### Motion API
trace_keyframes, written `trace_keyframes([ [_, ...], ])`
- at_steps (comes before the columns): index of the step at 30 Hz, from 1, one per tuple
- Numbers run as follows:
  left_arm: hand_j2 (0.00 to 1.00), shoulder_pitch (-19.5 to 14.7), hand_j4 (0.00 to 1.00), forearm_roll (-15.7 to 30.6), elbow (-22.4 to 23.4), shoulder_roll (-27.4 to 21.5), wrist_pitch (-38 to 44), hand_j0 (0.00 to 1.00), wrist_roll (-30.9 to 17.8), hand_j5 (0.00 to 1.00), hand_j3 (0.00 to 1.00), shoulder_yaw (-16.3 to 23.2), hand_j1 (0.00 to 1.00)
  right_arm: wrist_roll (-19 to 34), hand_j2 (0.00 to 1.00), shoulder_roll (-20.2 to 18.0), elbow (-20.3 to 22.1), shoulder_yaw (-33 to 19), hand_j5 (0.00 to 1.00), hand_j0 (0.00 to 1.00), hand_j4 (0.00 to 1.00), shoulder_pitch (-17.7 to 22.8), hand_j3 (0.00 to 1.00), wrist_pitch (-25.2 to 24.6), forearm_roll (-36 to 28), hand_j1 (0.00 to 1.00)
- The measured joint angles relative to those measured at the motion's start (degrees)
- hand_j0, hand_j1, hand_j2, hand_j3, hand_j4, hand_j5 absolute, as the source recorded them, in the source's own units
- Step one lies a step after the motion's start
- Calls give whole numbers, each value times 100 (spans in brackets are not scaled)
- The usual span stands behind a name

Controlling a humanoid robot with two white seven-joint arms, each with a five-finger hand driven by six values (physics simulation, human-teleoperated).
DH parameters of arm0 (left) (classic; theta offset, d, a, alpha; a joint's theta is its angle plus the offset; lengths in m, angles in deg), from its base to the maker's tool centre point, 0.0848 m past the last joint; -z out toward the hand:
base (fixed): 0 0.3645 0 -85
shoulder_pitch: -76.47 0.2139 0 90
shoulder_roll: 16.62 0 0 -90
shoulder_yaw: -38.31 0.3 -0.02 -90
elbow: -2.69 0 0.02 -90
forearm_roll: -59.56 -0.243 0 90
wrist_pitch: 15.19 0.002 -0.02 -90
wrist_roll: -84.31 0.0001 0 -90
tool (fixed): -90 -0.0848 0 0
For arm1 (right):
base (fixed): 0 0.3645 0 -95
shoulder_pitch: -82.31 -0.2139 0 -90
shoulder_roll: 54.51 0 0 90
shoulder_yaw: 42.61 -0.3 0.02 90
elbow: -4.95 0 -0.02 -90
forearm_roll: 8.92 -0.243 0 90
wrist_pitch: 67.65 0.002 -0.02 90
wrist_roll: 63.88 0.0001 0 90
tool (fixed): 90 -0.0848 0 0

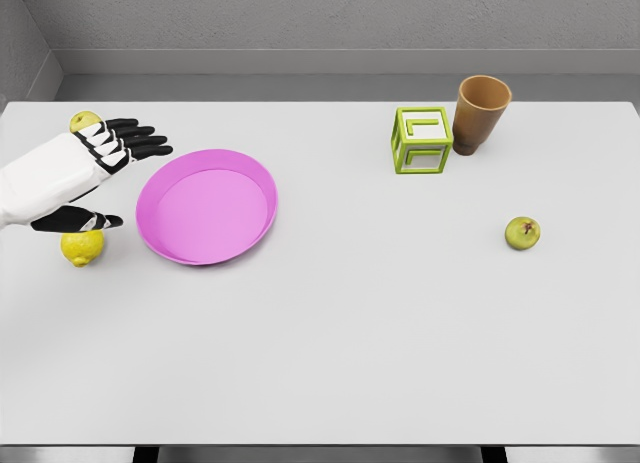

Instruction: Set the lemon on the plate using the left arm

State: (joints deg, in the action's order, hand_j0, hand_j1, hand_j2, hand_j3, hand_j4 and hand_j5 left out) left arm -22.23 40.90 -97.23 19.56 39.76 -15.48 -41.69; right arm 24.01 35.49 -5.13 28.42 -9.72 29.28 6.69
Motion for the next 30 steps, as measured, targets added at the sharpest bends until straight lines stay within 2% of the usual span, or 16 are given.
trace_keyframes([
  [4,100,44,100,-107,22,-76,0,100,-36,100,100,-44,100,7,100,0,4,17,100,100,100,0,100,4,4,100],
  [8,100,624,100,-260,178,-228,-3,100,-520,100,100,-490,100,8,100,0,9,23,100,100,100,0,100,2,5,100],
  [15,100,624,100,-328,552,-299,-4,100,-1241,100,100,-1049,100,9,100,0,12,25,100,100,100,0,100,1,5,100],
  [17,100,642,100,-335,592,-354,-6,100,-1381,100,100,-1085,100,9,100,0,12,25,100,100,100,0,100,1,5,100],
  [19,100,958,100,-356,611,-377,-8,100,-1457,100,100,-1069,100,9,100,0,11,25,100,100,100,0,100,1,5,100],
  [22,100,1055,100,-554,630,-394,-8,100,-1510,100,100,-1028,100,9,100,0,11,25,100,100,100,0,100,1,5,100],
  [30,100,905,100,-830,647,-372,-6,100,-1537,100,100,-1032,100,9,100,0,11,25,100,100,100,0,100,1,5,100],
])
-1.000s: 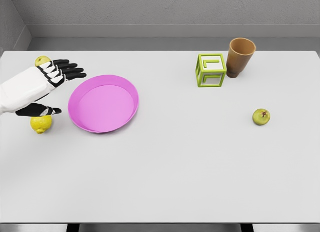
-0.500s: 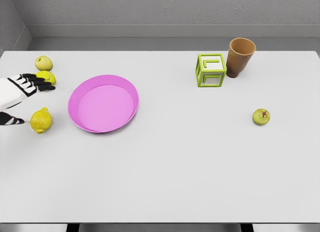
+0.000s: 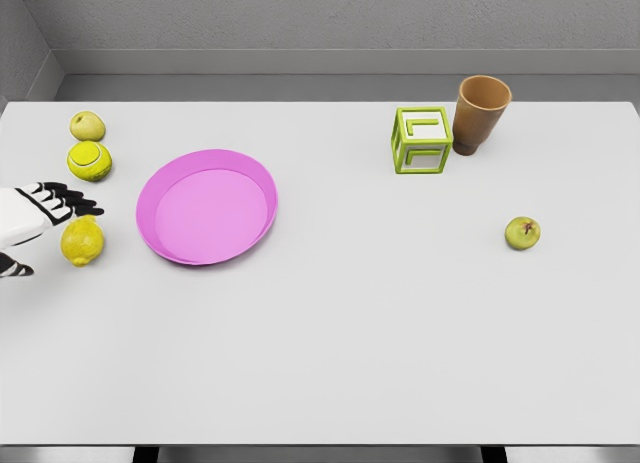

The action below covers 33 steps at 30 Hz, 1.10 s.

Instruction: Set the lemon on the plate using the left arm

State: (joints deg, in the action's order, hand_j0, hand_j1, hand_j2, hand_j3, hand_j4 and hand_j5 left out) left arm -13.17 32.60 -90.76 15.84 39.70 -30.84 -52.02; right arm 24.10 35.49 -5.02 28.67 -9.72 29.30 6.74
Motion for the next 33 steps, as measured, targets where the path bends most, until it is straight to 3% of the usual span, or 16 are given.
trace_keyframes([
  [16,100,-404,100,-954,434,970,1,100,-9,100,100,151,100,0,100,0,-1,0,100,100,100,0,100,0,0,100],
  [22,100,-580,100,-1151,795,1095,0,100,-10,100,100,230,100,0,100,0,-1,0,100,100,100,0,100,0,0,100],
  [31,100,-589,100,-1460,885,1269,3,100,-9,100,100,244,100,0,100,0,0,0,100,100,100,0,100,0,0,100],
  [33,92,-677,92,-1605,884,1298,3,92,-5,92,92,248,92,0,100,0,-1,0,100,100,100,0,100,0,0,100],
])
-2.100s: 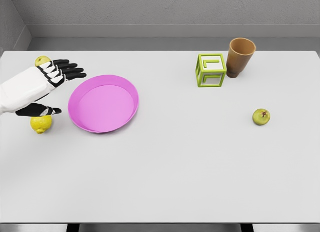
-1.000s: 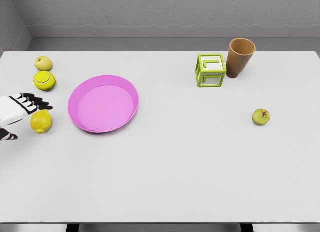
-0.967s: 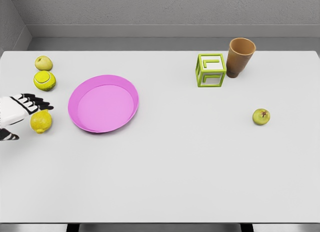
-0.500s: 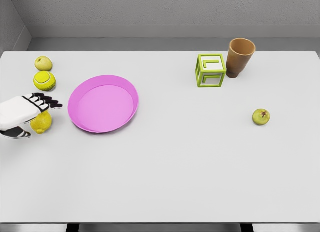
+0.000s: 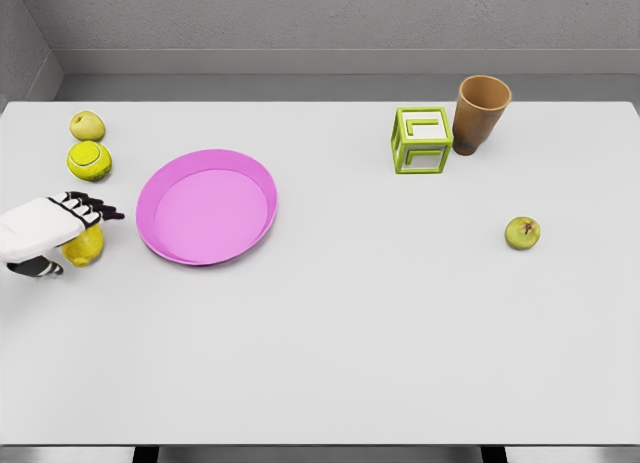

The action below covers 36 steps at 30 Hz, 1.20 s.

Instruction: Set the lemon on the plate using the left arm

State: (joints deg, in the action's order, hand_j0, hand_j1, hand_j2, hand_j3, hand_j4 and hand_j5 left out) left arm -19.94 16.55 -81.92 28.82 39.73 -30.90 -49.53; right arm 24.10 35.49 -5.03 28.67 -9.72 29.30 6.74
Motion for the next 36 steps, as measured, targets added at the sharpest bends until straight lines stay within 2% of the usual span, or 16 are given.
trace_keyframes([
  [2,85,-9,85,-126,-5,28,-2,85,2,85,85,5,85,0,100,0,0,0,100,100,100,0,100,0,0,100],
  [8,85,-9,85,-291,-15,56,1,85,15,85,85,134,85,0,100,0,-1,0,100,100,100,0,100,0,0,100],
  [11,77,-9,77,-365,-18,60,3,77,33,77,77,175,77,0,100,0,1,0,100,100,100,0,100,0,0,100],
  [16,67,-44,67,-373,-51,59,3,67,-9,67,67,197,67,0,100,0,2,0,100,100,100,0,100,0,0,100],
  [18,67,-44,67,-386,-59,60,5,67,-55,67,67,197,67,0,100,0,1,0,100,100,100,0,100,0,0,100],
  [20,62,-44,62,-396,-65,60,8,62,-75,62,62,198,62,0,100,0,0,0,100,100,100,0,100,0,0,100],
  [29,60,-114,60,-345,-103,41,-3,60,-145,60,60,205,60,0,100,0,1,0,100,100,100,0,100,0,0,100],
  [36,60,-360,60,-226,-137,9,-5,60,-138,60,60,147,60,0,100,0,1,0,100,100,100,0,100,0,0,100],
])
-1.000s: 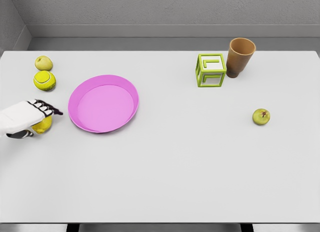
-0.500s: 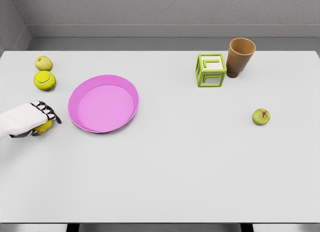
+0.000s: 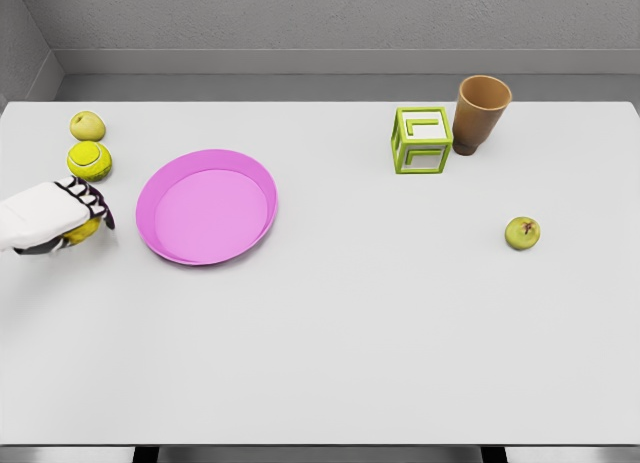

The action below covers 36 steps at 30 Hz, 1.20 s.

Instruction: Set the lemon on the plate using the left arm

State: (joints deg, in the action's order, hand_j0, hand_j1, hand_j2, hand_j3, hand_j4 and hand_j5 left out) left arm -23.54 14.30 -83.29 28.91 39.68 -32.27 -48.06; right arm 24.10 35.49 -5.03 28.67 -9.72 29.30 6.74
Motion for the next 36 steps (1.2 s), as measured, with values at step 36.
trace_keyframes([
  [36,100,-686,100,219,-177,1911,-6,100,-228,100,100,221,100,0,100,0,0,0,100,100,100,0,100,0,0,100],
])
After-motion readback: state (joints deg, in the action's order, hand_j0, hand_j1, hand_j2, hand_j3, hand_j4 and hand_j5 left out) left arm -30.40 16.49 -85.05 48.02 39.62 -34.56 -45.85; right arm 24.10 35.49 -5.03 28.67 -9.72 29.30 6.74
